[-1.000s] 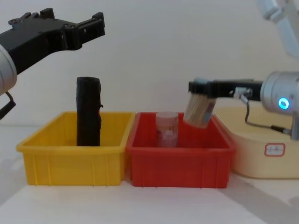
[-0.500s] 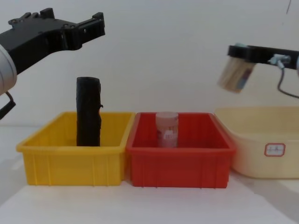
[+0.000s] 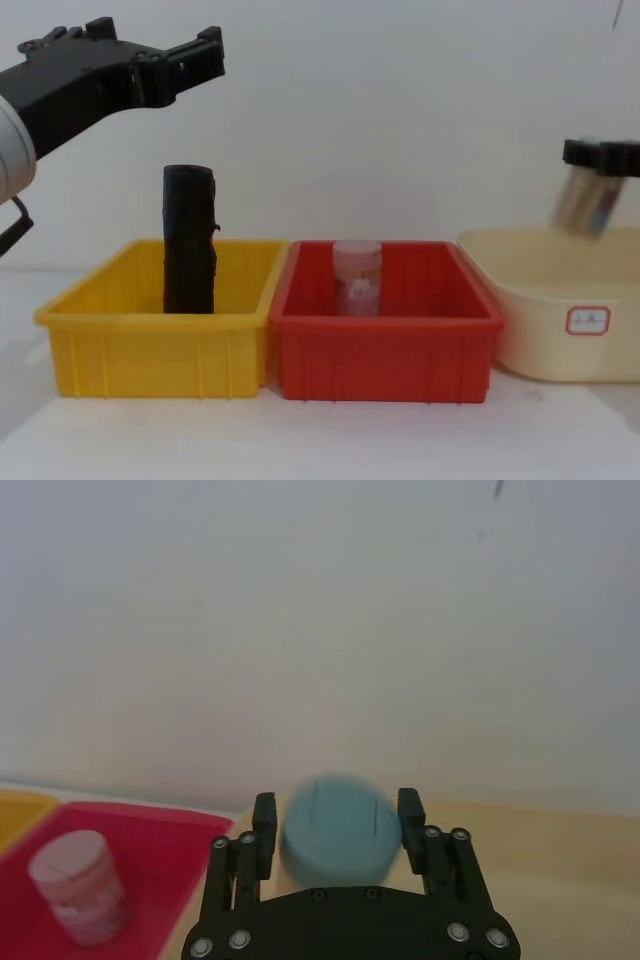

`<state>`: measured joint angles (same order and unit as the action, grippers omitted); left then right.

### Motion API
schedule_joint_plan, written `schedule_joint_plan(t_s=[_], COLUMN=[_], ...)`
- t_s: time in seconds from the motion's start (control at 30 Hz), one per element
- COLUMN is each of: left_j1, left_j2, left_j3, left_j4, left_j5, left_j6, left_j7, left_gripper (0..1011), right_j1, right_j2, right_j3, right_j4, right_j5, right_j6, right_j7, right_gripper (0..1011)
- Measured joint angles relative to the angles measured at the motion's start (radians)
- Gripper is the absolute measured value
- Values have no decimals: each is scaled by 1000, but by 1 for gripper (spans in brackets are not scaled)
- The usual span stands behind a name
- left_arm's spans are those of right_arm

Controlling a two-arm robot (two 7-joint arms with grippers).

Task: Pick up the garbage bag with the one hand and transfer it to the other hand.

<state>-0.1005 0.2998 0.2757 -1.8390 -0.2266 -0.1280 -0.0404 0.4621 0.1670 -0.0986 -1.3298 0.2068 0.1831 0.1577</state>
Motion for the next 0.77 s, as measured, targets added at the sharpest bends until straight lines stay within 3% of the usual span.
schedule_joint_plan(t_s=[0.07,0.13,0.17,0.37,0.77], left_j1=[0,0,0,0,0], left_j2=[0,0,0,0,0], left_j3=[0,0,0,0,0], left_j4=[0,0,0,0,0], left_j5=[0,0,0,0,0], left_j6=[0,0,0,0,0], left_j7=[0,0,0,0,0], left_gripper=[1000,1001,1001,1000,1001], right_j1=[1,1,1,-2,-36], right_j2=[5,9,11,18,16], right_j3=[1,2,3,10,33], right_j4=[11,20,23,32,-32], right_j5=[-8,-13,-15,-24,6], right_j6=[-3,-5,-5,-7,8], right_j7=[-4,-6,-6,-8,12], right_gripper=[785,798,874,996,1000])
